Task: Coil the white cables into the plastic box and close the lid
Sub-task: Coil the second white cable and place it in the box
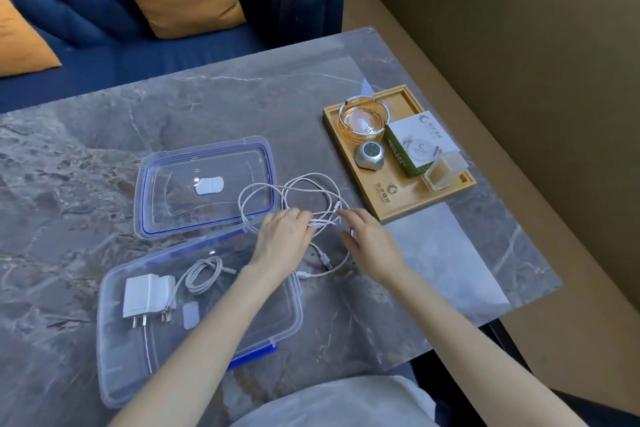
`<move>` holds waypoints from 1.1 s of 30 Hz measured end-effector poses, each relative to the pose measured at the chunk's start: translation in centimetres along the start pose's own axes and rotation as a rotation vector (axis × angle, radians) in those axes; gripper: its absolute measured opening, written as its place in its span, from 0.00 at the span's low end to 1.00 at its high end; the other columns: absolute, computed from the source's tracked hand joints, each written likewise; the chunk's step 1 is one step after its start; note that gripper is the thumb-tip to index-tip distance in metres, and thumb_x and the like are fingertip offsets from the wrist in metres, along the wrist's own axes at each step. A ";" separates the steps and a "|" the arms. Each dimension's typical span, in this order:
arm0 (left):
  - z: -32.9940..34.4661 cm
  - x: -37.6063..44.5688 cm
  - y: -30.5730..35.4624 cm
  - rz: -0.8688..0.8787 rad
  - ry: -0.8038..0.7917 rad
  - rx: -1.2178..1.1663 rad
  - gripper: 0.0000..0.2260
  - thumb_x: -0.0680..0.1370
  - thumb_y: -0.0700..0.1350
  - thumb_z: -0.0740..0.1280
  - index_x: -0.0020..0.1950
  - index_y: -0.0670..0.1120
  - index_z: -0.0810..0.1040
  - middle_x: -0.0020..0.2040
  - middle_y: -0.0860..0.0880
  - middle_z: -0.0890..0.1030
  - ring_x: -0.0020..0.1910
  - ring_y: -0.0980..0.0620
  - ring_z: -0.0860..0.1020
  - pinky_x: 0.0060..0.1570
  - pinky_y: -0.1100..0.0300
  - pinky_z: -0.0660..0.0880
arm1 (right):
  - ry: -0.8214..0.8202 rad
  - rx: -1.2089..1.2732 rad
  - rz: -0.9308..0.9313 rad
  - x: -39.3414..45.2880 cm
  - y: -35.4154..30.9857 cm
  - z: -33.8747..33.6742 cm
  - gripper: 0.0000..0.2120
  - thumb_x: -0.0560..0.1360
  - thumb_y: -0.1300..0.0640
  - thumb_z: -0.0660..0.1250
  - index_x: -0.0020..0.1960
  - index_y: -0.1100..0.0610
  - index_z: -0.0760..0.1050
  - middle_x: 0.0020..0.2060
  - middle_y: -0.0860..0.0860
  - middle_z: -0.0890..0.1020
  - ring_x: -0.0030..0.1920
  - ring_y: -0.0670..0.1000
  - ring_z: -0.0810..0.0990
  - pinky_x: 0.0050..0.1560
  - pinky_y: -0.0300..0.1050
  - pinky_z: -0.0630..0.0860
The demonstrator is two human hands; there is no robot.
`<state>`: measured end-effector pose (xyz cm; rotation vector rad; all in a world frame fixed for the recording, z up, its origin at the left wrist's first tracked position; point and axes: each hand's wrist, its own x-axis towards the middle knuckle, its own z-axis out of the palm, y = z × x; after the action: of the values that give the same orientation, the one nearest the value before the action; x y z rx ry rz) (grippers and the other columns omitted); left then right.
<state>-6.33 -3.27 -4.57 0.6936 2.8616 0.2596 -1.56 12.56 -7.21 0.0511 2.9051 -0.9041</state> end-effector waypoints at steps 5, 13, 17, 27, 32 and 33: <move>0.2 -0.1 0.3 0.009 -0.002 -0.052 0.14 0.80 0.50 0.56 0.52 0.42 0.76 0.51 0.43 0.80 0.53 0.42 0.76 0.52 0.52 0.68 | 0.002 0.038 -0.071 0.9 0.0 0.3 0.10 0.76 0.61 0.62 0.55 0.59 0.77 0.56 0.56 0.77 0.53 0.56 0.78 0.52 0.49 0.75; -2.8 0.0 1.4 -0.192 0.163 -0.868 0.10 0.78 0.42 0.61 0.38 0.44 0.77 0.28 0.54 0.72 0.28 0.64 0.71 0.31 0.71 0.64 | 0.093 0.238 0.001 2.2 -0.4 -0.7 0.08 0.76 0.60 0.63 0.52 0.59 0.78 0.45 0.52 0.78 0.44 0.51 0.76 0.44 0.35 0.69; -4.8 0.6 1.0 -0.248 0.207 -1.273 0.13 0.79 0.41 0.59 0.35 0.47 0.74 0.27 0.51 0.66 0.25 0.60 0.65 0.30 0.69 0.65 | 0.079 0.421 0.088 3.3 -1.2 -1.6 0.07 0.76 0.57 0.63 0.50 0.56 0.79 0.45 0.50 0.77 0.40 0.45 0.74 0.41 0.31 0.68; -8.0 0.1 -1.8 -0.247 0.251 -1.838 0.13 0.81 0.43 0.54 0.37 0.45 0.70 0.21 0.58 0.61 0.20 0.60 0.58 0.23 0.69 0.57 | -0.009 0.505 0.100 4.5 -3.2 -1.7 0.10 0.74 0.57 0.67 0.55 0.55 0.74 0.46 0.49 0.76 0.40 0.48 0.76 0.43 0.38 0.72; -9.5 -0.5 -2.2 -0.165 0.252 -1.864 0.13 0.81 0.43 0.53 0.38 0.45 0.70 0.21 0.57 0.60 0.20 0.60 0.58 0.22 0.69 0.57 | -0.050 0.541 0.141 4.8 -4.4 -1.5 0.13 0.73 0.59 0.66 0.58 0.56 0.75 0.47 0.51 0.79 0.40 0.47 0.77 0.39 0.30 0.72; -9.7 -0.6 -2.2 -0.154 0.256 -1.869 0.13 0.81 0.43 0.53 0.38 0.45 0.70 0.21 0.57 0.60 0.20 0.60 0.58 0.22 0.69 0.57 | -0.084 0.612 0.155 4.8 -4.8 -1.6 0.13 0.73 0.61 0.64 0.57 0.56 0.76 0.47 0.51 0.79 0.39 0.46 0.77 0.36 0.28 0.71</move>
<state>-8.92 -6.68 4.47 -0.0314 1.4986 2.4329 -6.72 9.53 -3.67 0.2692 2.3978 -1.6682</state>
